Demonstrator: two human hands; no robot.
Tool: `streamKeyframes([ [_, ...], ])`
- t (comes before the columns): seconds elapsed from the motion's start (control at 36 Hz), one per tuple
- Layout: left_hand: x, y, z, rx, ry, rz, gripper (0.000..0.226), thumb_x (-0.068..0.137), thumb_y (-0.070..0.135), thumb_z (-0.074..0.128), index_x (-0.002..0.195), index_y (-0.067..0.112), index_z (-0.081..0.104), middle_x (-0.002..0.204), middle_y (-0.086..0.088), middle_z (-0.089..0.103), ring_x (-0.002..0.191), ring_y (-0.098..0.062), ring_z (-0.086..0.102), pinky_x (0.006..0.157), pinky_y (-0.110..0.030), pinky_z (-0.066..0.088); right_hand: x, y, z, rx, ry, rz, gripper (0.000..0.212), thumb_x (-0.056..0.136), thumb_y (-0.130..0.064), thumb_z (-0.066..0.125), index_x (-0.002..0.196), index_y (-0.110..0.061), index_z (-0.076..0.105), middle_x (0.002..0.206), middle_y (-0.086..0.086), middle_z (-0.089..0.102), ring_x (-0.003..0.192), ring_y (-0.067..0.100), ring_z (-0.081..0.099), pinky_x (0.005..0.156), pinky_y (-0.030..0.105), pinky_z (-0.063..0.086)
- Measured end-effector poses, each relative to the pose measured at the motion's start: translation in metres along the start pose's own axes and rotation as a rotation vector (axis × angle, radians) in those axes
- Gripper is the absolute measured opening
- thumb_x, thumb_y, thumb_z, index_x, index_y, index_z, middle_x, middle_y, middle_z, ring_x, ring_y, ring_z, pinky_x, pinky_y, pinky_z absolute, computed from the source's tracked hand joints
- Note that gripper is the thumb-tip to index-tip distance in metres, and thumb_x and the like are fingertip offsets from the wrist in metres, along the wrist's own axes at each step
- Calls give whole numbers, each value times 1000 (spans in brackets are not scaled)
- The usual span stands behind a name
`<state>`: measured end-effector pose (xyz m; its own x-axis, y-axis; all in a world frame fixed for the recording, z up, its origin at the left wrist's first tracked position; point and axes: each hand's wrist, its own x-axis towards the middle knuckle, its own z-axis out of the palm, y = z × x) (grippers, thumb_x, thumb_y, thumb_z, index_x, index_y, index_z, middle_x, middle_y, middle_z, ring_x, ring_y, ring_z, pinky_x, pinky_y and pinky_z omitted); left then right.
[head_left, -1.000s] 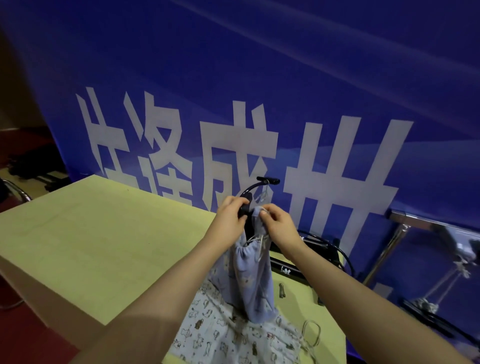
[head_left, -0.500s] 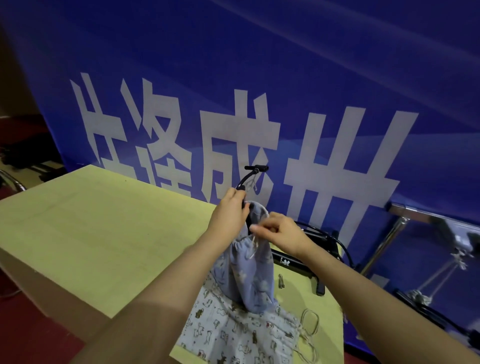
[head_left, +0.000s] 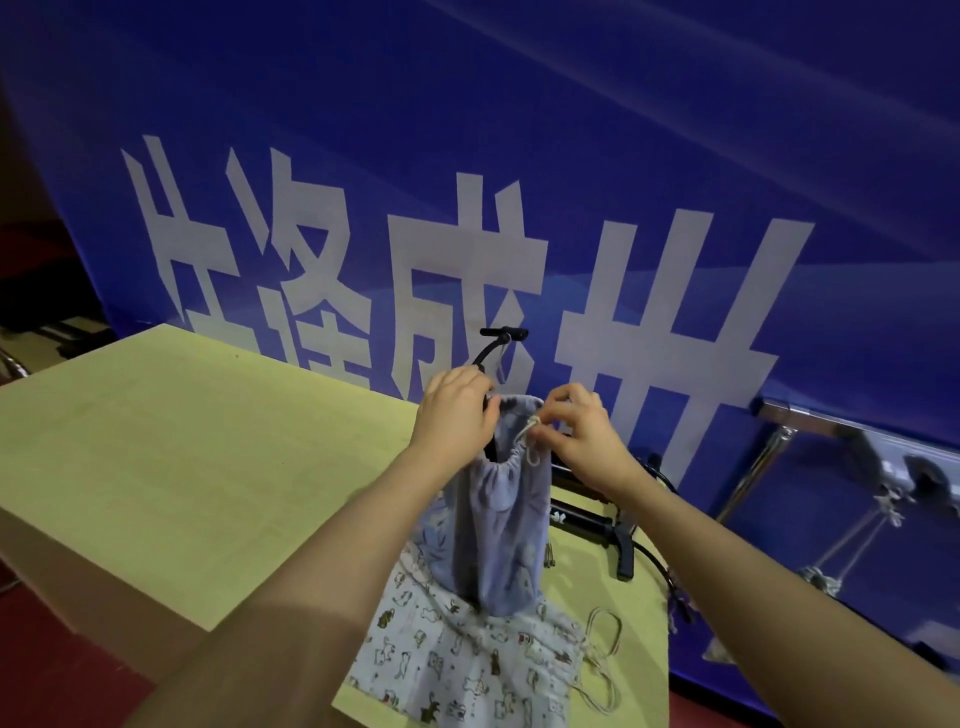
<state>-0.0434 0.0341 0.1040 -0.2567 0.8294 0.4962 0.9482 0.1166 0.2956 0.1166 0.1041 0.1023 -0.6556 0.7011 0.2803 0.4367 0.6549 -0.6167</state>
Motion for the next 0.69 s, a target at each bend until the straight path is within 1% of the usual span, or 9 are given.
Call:
streamKeyframes([
  [0.06,1,1,-3,-19,-13,-4,26,96,24,46,112,12,63,118,0,60,115,-19,51,98,-30,27,-2,-5,-3,258,17,78,12,94,-14,56,90,-5,65,93,4,53,81,14,51,73,18,44],
  [0.08,2,3,-5,-13,-23,1,26,96,23,45,110,14,65,117,2,60,113,-18,51,94,-30,26,-5,-6,-7,361,24,111,14,95,-12,53,92,-3,63,85,6,56,72,15,52,66,22,46],
  [0.14,4,4,-8,29,-68,34,26,95,22,45,107,15,67,116,4,60,112,-17,48,91,-32,24,-7,-8,-7,462,18,148,16,97,-11,48,94,0,59,74,11,54,61,16,49,58,26,43],
  [0.19,5,7,-9,65,-120,86,28,95,21,43,103,14,69,112,5,61,113,-18,44,90,-34,24,-9,-9,-8,530,41,167,16,98,-8,45,99,1,57,74,12,53,57,15,47,52,23,40],
  [0.31,3,16,-9,101,-162,153,29,94,23,42,99,14,69,104,3,64,111,-17,48,92,-30,19,-6,-10,-14,491,107,156,16,99,-10,43,101,-8,59,78,9,59,62,16,54,55,25,46],
  [0.44,3,33,-15,140,-243,191,32,88,38,45,106,25,68,98,0,69,99,-21,55,91,-33,29,-2,-9,-21,484,234,108,15,99,-14,45,99,-13,60,70,0,57,62,14,53,59,27,48],
  [0.53,7,41,-18,195,-306,177,45,88,55,45,116,26,64,97,-3,69,104,-27,53,93,-37,36,2,-10,-27,472,316,84,18,99,-15,44,99,-13,62,67,-5,52,58,9,46,59,26,42],
  [0.61,8,47,-17,225,-326,159,53,89,61,42,125,25,56,97,-4,70,106,-28,50,92,-38,36,5,-17,-37,514,341,60,23,101,-22,42,98,-14,64,62,-4,46,56,9,42,58,24,41],
  [0.69,8,54,-13,216,-296,170,51,90,61,40,127,27,51,94,-1,68,97,-26,55,91,-37,34,8,-25,-43,499,310,4,22,100,-20,42,95,-16,63,65,-5,49,57,4,46,59,20,43],
])
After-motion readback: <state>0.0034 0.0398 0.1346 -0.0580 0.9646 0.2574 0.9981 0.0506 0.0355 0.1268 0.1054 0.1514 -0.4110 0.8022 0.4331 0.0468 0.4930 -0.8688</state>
